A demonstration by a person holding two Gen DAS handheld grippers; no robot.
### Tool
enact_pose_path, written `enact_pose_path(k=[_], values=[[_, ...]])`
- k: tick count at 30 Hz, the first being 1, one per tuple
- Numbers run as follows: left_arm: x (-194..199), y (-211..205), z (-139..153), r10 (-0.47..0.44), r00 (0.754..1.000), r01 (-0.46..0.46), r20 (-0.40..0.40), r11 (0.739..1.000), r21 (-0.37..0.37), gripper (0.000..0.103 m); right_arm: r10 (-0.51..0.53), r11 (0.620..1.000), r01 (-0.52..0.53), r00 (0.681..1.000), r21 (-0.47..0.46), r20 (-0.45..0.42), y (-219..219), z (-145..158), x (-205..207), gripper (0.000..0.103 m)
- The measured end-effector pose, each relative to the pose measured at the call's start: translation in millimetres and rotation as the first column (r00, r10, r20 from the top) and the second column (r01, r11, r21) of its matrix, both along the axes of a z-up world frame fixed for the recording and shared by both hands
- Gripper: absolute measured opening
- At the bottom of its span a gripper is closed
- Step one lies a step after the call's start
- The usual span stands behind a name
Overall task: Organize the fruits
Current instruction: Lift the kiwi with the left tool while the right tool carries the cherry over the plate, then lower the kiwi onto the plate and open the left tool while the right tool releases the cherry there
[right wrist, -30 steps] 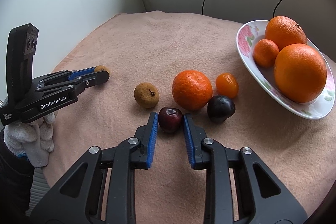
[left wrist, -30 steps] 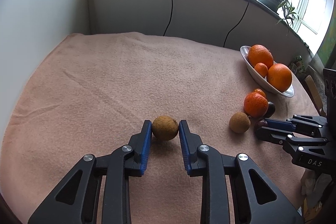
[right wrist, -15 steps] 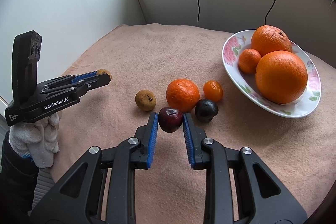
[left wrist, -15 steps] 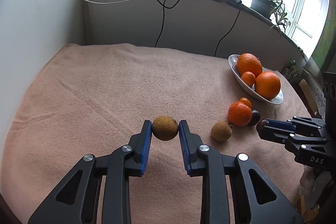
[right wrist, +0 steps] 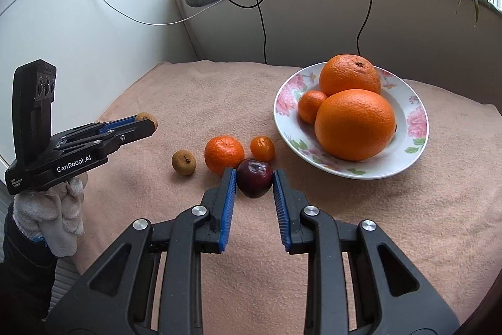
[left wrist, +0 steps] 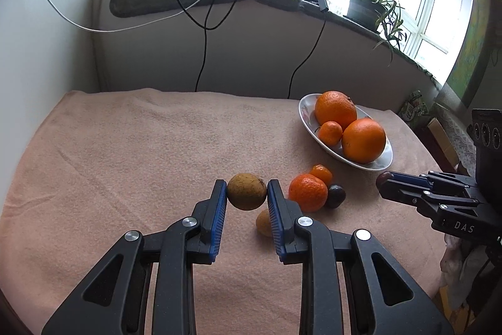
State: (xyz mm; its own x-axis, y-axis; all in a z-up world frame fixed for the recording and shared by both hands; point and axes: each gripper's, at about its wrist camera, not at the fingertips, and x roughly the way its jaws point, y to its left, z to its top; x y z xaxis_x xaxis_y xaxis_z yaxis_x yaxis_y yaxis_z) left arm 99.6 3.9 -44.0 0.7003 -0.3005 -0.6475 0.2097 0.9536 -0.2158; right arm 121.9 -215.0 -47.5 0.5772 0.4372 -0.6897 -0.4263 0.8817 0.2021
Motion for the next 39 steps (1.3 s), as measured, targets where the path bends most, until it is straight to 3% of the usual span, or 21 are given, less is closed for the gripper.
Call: enact_pose_path(k=[14,39], values=[[13.9,-45.1,9.1,-0.081,0.997,0.081,0.013,0.996,-0.023,0.025,-0.081,0.997,0.080,0.996,0.013,0.024,-44.3,10.9,9.2,0.026],[48.4,-115.3,6.9,-0.181,0.983,0.181,-0.015,0.983,0.010,0.025,-0.179,0.984,0.178,0.984,0.014,0.027,-105.1,10.7,53.6,0.026]])
